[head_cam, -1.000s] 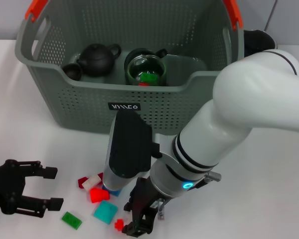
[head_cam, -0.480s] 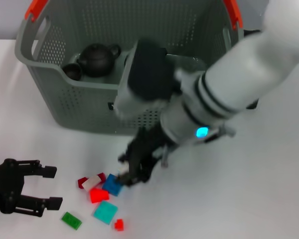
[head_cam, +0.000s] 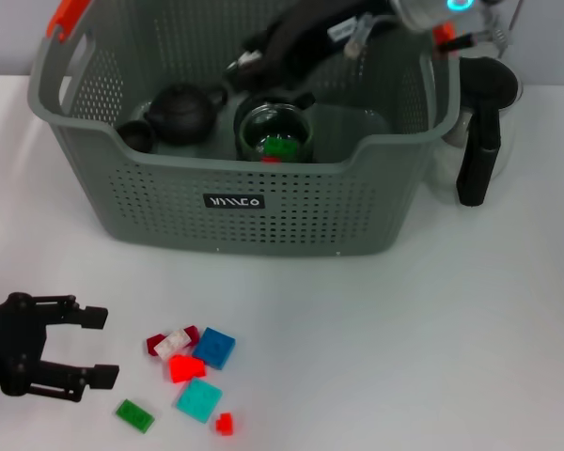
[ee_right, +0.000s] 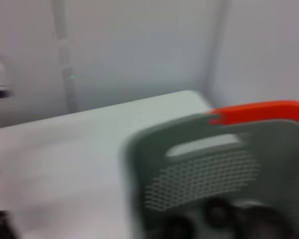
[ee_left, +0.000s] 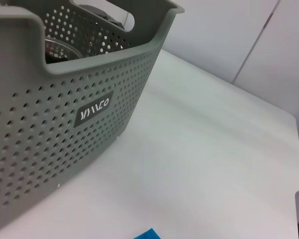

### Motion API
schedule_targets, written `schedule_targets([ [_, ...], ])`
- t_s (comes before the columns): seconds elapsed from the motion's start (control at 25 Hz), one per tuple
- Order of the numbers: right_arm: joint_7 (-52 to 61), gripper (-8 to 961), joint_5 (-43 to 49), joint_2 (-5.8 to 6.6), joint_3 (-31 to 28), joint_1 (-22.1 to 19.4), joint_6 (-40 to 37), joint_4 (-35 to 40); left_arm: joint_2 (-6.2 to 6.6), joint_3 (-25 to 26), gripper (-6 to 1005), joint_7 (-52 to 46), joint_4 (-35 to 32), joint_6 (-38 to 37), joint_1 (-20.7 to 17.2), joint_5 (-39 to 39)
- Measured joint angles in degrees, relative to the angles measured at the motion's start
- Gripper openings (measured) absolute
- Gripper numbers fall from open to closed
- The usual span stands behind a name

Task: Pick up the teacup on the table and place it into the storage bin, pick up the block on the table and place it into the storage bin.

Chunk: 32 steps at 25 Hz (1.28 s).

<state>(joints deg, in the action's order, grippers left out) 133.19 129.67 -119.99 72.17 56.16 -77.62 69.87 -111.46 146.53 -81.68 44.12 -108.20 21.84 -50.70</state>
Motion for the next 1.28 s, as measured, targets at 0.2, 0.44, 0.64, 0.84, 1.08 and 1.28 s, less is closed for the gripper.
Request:
schedule_targets([
  [0.2,-0.8,585,5.5,0.06,-2.3,1.0,4.9,-3.9,0.01,0.0,891,-0.2,0.0,0.2,0.5,0.4],
  [0.44,-1.5,605,7.3,0.09,-2.6,0.9,9.1,-6.0,0.01,-0.1,890,-0.2,0.0,0.4,0.7,0.4],
  [0.64,-1.9,621,7.1,0.17,-2.7,0.5,11.0,-5.6,0.01,-0.1,890,-0.3,0.0,0.4,0.7,0.4],
  [0.84,-3.5,748,4.4,0.0,-3.7,0.0,11.3,-3.5,0.07,-0.1,890,-0.3,0.3,0.5,0.7,0.5],
  [1.08,-6.9,907,-8.8,0.99,-6.9,-2.7,4.2,2.5,0.59,-0.1,890,-0.5,0.5,0.1,0.8,0.5],
  [1.28,-8.9,947,-15.5,1.42,-10.2,-5.0,-6.7,5.2,0.83,-0.1,890,-1.6,0.7,0.1,1.2,0.4],
])
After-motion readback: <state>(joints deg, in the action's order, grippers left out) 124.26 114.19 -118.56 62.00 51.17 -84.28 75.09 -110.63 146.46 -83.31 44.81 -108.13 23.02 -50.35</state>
